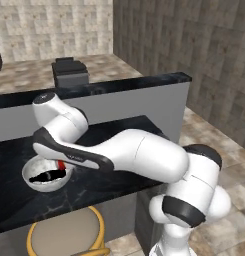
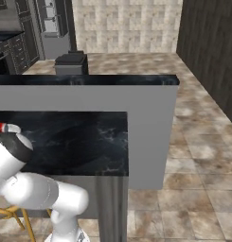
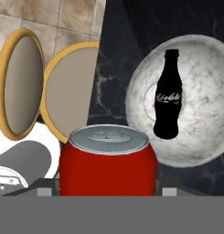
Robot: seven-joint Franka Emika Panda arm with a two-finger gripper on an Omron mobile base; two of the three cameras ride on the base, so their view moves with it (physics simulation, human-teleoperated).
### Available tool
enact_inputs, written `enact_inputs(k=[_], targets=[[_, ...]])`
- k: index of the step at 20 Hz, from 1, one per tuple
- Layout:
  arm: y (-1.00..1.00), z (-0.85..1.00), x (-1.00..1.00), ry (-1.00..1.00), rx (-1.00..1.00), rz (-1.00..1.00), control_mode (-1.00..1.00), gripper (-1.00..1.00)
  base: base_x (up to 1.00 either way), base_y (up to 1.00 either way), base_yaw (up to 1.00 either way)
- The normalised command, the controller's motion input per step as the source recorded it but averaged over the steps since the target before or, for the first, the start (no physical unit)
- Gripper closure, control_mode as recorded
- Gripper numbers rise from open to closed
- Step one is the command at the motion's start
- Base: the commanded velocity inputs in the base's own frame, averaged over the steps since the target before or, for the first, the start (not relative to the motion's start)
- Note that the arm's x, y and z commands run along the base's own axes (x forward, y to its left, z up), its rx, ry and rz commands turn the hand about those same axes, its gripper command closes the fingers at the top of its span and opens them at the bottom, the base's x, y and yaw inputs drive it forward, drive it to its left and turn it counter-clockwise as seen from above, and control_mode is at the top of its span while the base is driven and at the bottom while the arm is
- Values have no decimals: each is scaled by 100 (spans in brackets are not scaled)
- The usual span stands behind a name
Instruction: Open the fridge, grab two sodas, and place both sodas inside the bowl with ice on the dining counter.
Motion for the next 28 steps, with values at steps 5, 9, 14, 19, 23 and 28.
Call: enact_inputs(k=[5,9,14,19,23,28], targets=[[13,-26,31,4,0,13,-100,100,0,0,0],[23,-29,28,6,-1,11,-100,100,0,0,0],[30,-31,24,5,-2,10,-100,100,0,0,0],[32,-19,22,4,-1,7,-100,100,0,0,0],[46,-3,24,3,-4,2,-100,100,0,0,0],[49,-8,21,3,-9,0,-100,100,0,0,0]])
